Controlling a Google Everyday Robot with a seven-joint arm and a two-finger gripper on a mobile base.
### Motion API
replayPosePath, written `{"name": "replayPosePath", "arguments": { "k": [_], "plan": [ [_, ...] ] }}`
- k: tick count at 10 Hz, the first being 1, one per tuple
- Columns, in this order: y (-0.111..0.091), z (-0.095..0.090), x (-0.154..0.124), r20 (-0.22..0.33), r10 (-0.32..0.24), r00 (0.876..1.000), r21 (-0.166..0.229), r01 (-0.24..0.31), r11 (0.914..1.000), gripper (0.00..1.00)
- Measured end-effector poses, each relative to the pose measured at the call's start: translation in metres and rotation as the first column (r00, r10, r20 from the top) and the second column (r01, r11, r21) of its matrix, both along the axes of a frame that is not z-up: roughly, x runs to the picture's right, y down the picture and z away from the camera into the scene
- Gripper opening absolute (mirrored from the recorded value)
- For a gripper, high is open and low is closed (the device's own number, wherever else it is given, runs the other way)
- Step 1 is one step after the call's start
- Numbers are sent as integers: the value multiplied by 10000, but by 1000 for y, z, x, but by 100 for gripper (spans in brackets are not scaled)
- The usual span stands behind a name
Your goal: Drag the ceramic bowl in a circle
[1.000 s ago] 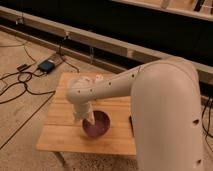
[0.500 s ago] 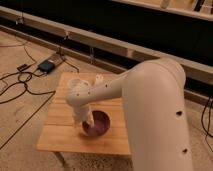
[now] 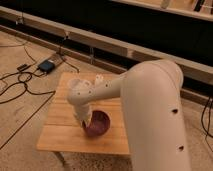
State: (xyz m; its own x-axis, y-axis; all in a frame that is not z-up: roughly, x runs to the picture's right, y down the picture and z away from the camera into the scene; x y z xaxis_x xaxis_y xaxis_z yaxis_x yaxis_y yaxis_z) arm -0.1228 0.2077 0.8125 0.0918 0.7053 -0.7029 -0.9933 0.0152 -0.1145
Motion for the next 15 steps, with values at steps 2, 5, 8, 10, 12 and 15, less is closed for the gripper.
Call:
{"name": "replayPosePath", "arguments": {
  "k": [2, 5, 8, 10, 12, 15],
  "plan": [
    [-3, 2, -3, 101, -45, 9999, -28, 46, 10000, 0],
    [-20, 10, -16, 411, -285, 9987, -30, 287, 9996, 0],
    [-50, 23, -20, 571, -400, 9976, 101, 394, 9992, 0],
    [-69, 29, -13, 516, -390, 9979, 206, 380, 9991, 0],
    [-95, 39, 1, 416, -172, 9990, 351, 158, 9993, 0],
    [-114, 48, 35, 174, 496, 9986, 377, -502, 9980, 0]
  ]
}}
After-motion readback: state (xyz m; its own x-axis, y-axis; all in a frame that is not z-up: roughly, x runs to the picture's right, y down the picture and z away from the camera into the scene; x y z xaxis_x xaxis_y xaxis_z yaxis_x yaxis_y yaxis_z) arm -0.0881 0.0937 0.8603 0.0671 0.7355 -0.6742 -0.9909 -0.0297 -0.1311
